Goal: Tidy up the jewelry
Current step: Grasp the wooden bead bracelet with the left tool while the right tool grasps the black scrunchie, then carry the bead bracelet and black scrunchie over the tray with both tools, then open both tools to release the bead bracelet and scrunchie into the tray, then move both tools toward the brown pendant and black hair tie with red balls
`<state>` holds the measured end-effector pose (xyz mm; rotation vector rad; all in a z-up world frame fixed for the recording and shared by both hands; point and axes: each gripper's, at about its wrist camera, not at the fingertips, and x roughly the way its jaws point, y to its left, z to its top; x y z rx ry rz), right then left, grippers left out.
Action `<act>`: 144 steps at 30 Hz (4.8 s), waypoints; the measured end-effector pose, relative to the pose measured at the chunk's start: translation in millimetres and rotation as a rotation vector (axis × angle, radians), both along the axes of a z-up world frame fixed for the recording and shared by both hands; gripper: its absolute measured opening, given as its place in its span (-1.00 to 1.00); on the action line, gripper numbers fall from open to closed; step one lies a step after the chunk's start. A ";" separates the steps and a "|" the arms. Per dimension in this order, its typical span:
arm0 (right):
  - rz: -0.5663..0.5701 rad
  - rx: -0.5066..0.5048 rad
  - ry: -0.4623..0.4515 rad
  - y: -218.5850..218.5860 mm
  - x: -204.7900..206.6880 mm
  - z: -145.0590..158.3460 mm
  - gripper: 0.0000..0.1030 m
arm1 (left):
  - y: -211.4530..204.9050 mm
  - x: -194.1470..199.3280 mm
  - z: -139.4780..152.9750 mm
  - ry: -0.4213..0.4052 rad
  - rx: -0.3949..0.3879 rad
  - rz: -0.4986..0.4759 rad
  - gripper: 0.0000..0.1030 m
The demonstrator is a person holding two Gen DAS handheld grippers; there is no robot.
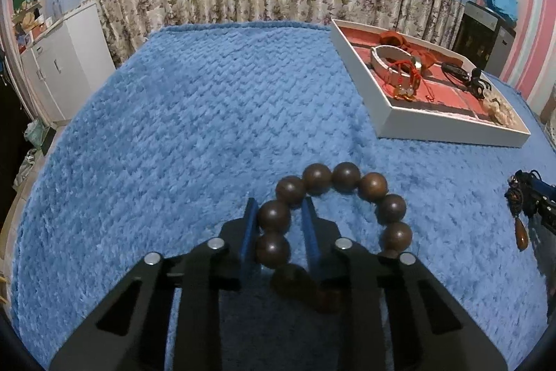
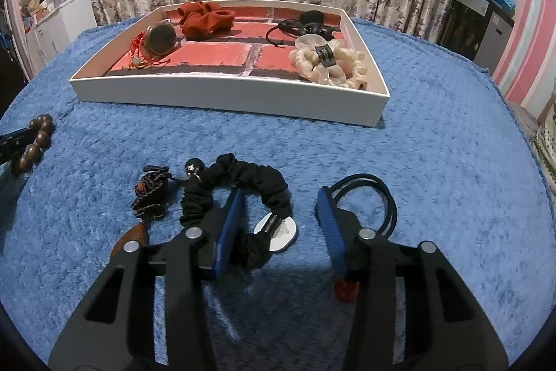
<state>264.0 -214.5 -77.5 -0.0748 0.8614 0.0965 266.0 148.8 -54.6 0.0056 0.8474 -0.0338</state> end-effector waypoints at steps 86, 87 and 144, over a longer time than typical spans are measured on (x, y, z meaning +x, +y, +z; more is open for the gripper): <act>-0.010 0.078 -0.020 -29.7 122.5 18.1 -0.77 | -129.0 126.9 16.6 -0.041 -0.005 -0.075 -0.62; -0.010 0.077 -0.019 -29.7 123.5 18.0 -0.76 | -128.2 127.4 14.7 -0.035 -0.006 -0.071 -0.62; -0.018 0.017 0.023 -87.5 9.5 -1.6 0.20 | -247.0 -15.6 10.4 -0.109 0.079 -0.241 0.73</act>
